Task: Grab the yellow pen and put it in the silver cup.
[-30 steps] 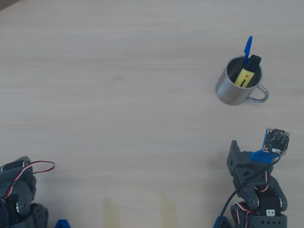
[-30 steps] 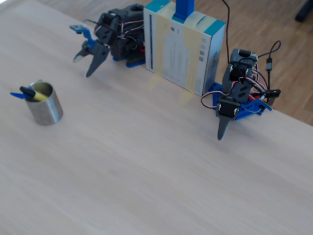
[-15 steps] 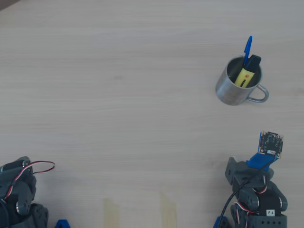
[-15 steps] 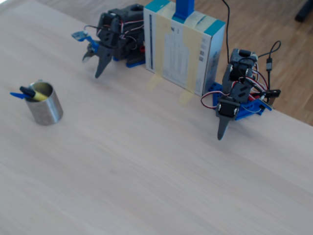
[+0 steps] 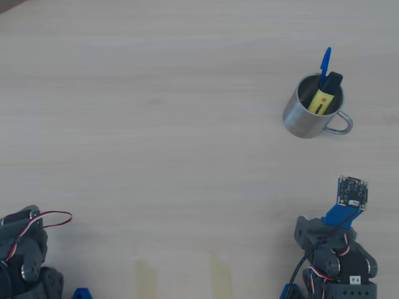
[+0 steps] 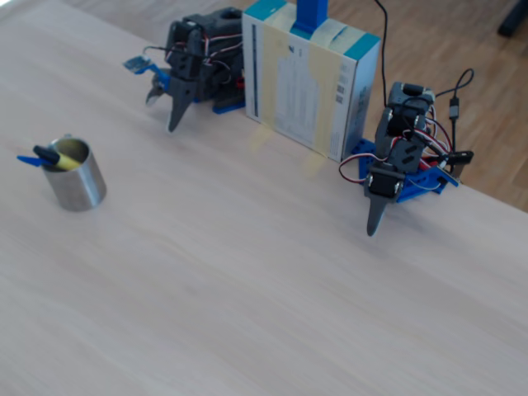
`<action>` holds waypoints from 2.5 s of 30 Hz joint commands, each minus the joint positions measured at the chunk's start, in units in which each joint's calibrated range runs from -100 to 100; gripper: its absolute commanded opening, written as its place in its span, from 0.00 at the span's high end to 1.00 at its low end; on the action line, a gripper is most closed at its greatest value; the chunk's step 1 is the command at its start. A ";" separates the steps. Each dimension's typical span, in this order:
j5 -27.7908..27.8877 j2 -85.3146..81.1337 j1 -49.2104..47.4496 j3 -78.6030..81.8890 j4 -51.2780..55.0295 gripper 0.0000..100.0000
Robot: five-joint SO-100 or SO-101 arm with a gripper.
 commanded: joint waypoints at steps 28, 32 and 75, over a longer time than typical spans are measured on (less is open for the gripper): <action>2.46 0.41 0.28 0.36 1.34 0.86; 2.46 0.41 0.19 0.36 1.34 0.93; 2.41 0.66 0.02 0.36 1.25 0.97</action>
